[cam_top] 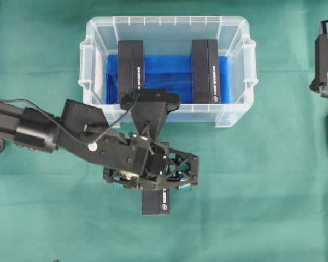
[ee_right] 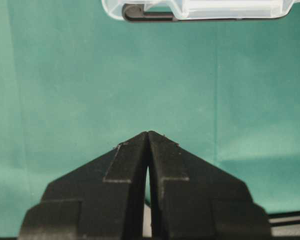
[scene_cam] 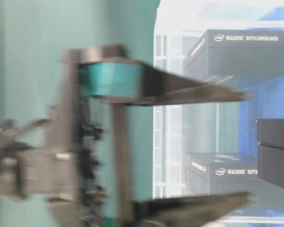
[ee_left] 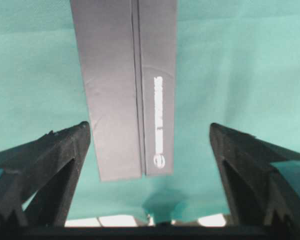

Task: Take the box out of the case with the left arm.
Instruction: 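Carry the box toward the front and lower it onto the table, then open the left gripper, release the box, and withdraw left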

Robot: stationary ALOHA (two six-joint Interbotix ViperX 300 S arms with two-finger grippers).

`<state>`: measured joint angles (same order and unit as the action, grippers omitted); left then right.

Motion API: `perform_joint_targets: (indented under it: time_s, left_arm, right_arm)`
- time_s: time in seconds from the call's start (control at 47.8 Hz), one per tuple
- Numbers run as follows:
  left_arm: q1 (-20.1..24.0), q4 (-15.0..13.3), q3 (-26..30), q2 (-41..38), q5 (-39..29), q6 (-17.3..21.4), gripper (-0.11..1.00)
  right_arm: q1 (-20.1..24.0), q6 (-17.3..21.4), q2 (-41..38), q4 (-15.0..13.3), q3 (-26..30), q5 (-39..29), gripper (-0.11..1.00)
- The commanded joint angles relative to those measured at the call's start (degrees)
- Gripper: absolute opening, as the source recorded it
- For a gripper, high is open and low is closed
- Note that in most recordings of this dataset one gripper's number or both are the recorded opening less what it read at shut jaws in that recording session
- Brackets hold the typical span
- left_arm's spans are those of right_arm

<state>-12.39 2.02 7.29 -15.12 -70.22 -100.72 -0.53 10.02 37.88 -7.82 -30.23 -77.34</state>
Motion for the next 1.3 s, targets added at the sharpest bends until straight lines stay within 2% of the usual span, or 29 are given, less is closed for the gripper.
perform_joint_targets:
  time_s: [0.0, 0.147, 0.314, 0.775, 0.984, 1.277]
  left_arm:
    - [0.97, 0.0, 4.48, 2.2, -3.16, 1.67, 0.93]
    - [2.11, 0.0, 10.02, 1.93, -8.09, 3.87, 0.93]
    - [2.64, 0.0, 14.33, 1.93, -12.04, 4.13, 0.93]
    - [2.46, 0.0, 14.77, 2.02, -13.01, 4.04, 0.93]
    - [1.58, 0.0, 12.22, 4.22, -13.89, 4.04, 0.93]
    - [-0.26, 0.0, 0.79, 13.8, -14.33, 3.16, 0.93]
  right_arm:
    - [0.0, 0.0, 0.0, -0.09, 0.7, 0.09, 0.03]
    - [0.0, 0.0, 0.0, -0.09, 0.62, 0.09, 0.03]
    - [0.0, 0.0, 0.0, -0.09, 0.7, 0.09, 0.03]
    - [0.0, 0.0, -0.09, -0.09, 0.7, 0.09, 0.03]
    - [0.0, 0.0, 0.0, -0.09, 0.62, 0.09, 0.03]
    - [0.0, -0.09, 0.0, -0.09, 0.53, 0.09, 0.03]
